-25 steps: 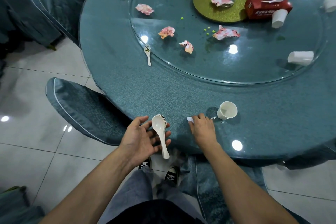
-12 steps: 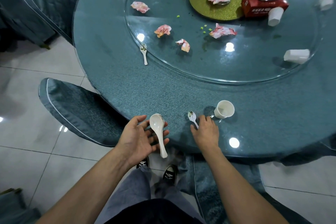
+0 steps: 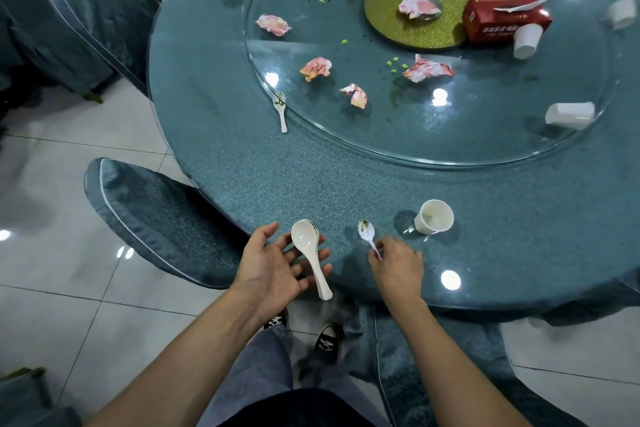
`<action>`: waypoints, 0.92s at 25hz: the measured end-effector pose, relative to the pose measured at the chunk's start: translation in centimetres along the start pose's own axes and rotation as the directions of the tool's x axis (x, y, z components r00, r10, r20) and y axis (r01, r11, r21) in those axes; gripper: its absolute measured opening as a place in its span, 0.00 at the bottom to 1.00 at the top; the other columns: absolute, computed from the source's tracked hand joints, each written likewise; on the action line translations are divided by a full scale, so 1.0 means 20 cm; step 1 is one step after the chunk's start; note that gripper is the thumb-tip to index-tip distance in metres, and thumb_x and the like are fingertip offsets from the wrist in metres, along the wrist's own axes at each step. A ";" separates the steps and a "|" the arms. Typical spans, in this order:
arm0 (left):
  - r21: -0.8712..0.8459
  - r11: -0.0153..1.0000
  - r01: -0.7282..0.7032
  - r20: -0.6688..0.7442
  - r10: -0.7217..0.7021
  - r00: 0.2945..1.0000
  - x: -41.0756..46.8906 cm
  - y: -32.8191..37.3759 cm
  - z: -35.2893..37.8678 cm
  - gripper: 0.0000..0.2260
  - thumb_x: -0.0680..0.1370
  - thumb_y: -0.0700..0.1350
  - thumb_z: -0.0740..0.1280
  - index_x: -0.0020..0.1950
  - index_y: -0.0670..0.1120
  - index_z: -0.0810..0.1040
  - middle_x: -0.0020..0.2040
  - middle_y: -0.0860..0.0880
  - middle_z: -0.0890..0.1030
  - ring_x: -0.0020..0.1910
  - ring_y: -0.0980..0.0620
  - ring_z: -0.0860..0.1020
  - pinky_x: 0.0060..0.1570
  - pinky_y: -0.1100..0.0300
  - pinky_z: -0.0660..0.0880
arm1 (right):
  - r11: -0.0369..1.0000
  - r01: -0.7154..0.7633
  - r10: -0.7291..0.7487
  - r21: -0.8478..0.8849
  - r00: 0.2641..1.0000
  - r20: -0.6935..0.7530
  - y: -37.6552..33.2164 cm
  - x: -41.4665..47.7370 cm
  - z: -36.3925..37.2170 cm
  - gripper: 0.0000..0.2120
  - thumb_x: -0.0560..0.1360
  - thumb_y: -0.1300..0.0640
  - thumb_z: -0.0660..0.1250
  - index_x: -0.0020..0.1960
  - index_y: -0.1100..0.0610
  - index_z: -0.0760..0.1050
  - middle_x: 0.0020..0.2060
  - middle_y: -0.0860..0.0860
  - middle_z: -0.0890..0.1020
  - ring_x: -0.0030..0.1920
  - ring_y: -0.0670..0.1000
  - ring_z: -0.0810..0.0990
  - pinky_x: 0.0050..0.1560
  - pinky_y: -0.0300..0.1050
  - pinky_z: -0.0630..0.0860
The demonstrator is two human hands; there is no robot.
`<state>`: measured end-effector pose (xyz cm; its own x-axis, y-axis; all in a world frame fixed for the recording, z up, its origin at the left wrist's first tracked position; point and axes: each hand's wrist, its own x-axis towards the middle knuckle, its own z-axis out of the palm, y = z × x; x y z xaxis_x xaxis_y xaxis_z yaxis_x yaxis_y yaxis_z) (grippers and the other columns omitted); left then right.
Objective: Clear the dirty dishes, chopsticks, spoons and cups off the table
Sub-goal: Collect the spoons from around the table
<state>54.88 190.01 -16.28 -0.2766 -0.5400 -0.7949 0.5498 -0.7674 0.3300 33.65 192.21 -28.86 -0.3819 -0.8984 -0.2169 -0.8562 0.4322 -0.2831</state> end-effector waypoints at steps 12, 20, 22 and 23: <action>-0.059 0.990 -0.130 -0.005 0.130 0.992 0.04 0.06 0.09 0.24 0.82 0.56 0.55 0.68 0.40 0.75 0.60 0.38 0.83 0.56 0.39 0.82 0.47 0.43 0.82 | 0.805 0.365 -0.257 0.467 0.925 -0.280 -0.46 -0.14 -0.50 0.05 0.74 0.50 0.72 0.47 0.51 0.82 0.38 0.44 0.80 0.39 0.47 0.79 0.48 0.55 0.79; -0.072 0.977 -0.202 -0.032 0.201 0.979 0.01 0.09 0.06 0.23 0.82 0.57 0.56 0.66 0.42 0.75 0.62 0.37 0.80 0.54 0.40 0.81 0.51 0.46 0.76 | 0.860 0.440 -0.375 0.257 0.888 -0.266 -0.55 -0.25 -0.52 0.07 0.74 0.47 0.72 0.50 0.48 0.82 0.39 0.44 0.80 0.41 0.48 0.78 0.49 0.48 0.71; -0.086 0.974 -0.212 -0.029 0.210 0.977 0.00 0.08 0.04 0.21 0.82 0.56 0.56 0.62 0.42 0.77 0.58 0.38 0.82 0.48 0.42 0.83 0.49 0.48 0.76 | 0.876 0.440 -0.394 0.199 0.889 -0.233 -0.57 -0.27 -0.50 0.08 0.74 0.46 0.70 0.50 0.47 0.82 0.40 0.44 0.81 0.43 0.49 0.78 0.50 0.49 0.70; -0.093 0.972 -0.218 -0.031 0.216 0.976 -0.01 0.08 0.04 0.20 0.82 0.56 0.56 0.59 0.42 0.77 0.55 0.39 0.83 0.46 0.43 0.83 0.48 0.49 0.75 | 0.881 0.444 -0.406 0.164 0.887 -0.220 -0.59 -0.28 -0.50 0.08 0.74 0.46 0.69 0.50 0.46 0.82 0.40 0.45 0.81 0.43 0.50 0.79 0.49 0.49 0.70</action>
<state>55.17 188.55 -15.25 -0.1270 -0.6818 -0.7205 0.6676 -0.5960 0.4463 42.35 191.33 -15.06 -0.0672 -0.9894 0.1285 -0.8667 -0.0058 -0.4987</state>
